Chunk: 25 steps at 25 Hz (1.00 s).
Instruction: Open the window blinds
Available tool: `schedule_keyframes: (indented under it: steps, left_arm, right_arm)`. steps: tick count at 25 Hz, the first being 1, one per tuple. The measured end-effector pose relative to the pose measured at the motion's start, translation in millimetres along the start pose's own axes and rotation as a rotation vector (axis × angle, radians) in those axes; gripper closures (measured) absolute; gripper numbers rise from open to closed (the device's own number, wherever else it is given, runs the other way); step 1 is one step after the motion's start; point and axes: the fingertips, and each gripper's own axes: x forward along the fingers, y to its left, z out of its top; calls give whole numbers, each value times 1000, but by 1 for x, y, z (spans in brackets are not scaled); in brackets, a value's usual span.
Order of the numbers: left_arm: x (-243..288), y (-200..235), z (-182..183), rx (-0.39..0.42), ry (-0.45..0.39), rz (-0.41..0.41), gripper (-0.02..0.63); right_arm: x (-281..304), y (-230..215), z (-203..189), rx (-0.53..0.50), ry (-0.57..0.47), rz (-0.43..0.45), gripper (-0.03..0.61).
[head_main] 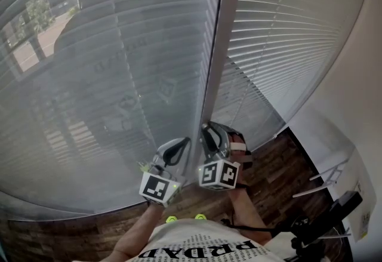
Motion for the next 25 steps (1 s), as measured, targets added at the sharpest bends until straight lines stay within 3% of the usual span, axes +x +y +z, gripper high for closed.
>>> schedule_keyframes:
  steps: [4,10,17,25]
  left_arm:
    - [-3,2,1,5,-1,11,622]
    - [-4,4,0,1,1,19,622]
    - [-4,3,-2,3,12,16,623]
    - [-4,4,-2,5,10,15,622]
  right_arm:
    - [1,-2,0,-69,22,-3,454]
    - [1,-2,1,-31,3,-17,456]
    - [1,-4,1,132,-39,-1,454]
    - [0,-7,1,397,-92,42,453]
